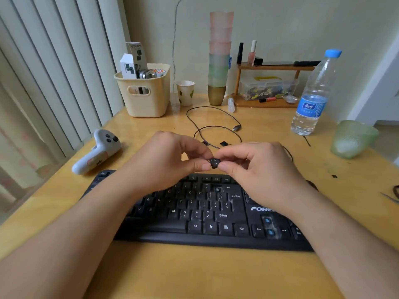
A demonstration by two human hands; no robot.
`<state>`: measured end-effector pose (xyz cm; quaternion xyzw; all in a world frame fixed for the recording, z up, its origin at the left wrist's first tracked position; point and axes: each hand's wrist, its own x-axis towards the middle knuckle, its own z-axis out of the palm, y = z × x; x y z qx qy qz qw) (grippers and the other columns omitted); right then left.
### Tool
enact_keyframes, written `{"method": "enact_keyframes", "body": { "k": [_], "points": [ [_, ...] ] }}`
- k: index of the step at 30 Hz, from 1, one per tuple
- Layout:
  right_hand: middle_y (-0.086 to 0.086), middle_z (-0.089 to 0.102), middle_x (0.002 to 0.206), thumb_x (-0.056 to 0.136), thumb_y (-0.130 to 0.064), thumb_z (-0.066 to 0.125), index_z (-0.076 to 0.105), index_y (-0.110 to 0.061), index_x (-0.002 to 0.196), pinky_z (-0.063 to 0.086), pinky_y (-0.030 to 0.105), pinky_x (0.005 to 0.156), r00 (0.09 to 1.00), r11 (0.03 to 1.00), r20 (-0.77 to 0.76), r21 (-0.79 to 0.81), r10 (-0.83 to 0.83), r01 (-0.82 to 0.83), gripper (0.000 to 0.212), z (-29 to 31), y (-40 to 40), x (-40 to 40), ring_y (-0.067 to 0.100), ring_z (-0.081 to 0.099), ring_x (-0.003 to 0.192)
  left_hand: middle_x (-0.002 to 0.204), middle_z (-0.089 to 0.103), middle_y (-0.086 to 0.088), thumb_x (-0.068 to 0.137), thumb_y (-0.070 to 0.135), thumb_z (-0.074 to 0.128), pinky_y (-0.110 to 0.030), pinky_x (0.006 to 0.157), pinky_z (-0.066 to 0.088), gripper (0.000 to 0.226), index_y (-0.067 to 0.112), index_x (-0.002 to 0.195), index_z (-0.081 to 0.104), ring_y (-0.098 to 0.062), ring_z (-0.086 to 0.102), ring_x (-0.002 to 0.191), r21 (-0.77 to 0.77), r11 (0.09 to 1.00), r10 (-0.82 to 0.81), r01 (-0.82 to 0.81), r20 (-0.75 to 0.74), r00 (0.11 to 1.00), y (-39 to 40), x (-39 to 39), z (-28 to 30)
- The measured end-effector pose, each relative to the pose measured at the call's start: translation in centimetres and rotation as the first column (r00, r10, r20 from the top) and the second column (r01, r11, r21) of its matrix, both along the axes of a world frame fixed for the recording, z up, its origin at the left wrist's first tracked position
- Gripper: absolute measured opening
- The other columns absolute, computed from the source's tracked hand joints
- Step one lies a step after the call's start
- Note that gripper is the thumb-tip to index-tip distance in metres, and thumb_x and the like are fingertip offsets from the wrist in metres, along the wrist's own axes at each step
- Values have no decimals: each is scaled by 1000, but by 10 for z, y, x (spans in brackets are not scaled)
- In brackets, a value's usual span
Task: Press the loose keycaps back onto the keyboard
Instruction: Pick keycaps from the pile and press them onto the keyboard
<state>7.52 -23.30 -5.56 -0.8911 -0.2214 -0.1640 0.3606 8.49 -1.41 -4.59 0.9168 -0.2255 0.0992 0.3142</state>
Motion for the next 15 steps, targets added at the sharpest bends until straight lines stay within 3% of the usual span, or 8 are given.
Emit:
{"method": "enact_keyframes", "body": {
  "k": [5,9,13,15],
  "points": [
    [-32,73,88,91,-15,77,77,-49,92,46,4,76,992,990,-105,134,67,-53,33,0,-1,2,-12,66,88,89,76,17,83,34,85,-10,83,49,20,31,102,78,4,68,91,-68,997,-43,41,-36,998,1,3,-3],
    [-14,78,87,94,-9,73,81,-38,92,61,33,82,965,951,-212,298,154,-86,30,-1,-1,6,10,73,83,87,76,18,78,32,88,-21,82,51,31,28,105,73,-3,70,89,-137,986,-100,94,-38,994,-4,2,-6],
    [-6,76,81,92,-2,73,78,-24,95,55,20,70,932,894,-267,435,245,-111,23,-1,-1,6,10,71,75,89,75,20,77,37,89,-26,75,52,37,36,107,69,-11,69,86,-143,985,-106,100,-39,994,-6,1,-7],
    [-3,76,80,90,-3,76,76,-25,91,55,23,69,937,895,-268,437,225,-90,22,-3,0,7,12,72,73,88,75,19,76,39,89,-28,79,53,38,38,107,68,-9,70,88,-144,983,-116,111,-31,993,-6,1,-9]
  ]
}}
